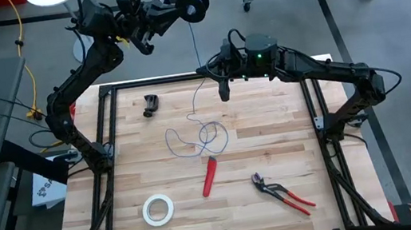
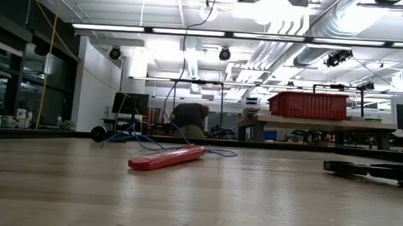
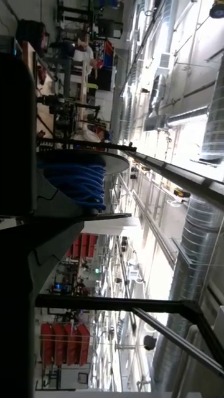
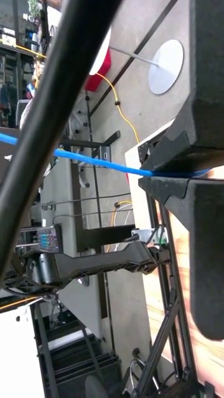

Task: Coil cords
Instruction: Coil the blue wire cable onto the black spool

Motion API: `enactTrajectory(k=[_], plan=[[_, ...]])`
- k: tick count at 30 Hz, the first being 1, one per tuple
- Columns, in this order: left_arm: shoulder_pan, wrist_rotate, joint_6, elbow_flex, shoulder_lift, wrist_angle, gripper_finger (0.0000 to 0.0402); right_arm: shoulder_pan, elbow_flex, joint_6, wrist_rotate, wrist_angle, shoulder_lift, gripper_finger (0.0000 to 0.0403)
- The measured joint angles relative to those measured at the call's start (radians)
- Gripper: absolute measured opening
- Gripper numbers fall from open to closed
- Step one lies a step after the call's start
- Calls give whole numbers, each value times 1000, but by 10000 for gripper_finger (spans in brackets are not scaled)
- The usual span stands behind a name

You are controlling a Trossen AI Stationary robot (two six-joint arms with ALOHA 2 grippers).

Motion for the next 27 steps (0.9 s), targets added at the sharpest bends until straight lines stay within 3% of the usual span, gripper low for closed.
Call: enactTrajectory(k=[27], plan=[[28, 0, 9, 0, 0, 0, 0, 0, 0, -8, 0, 12, 0, 0]])
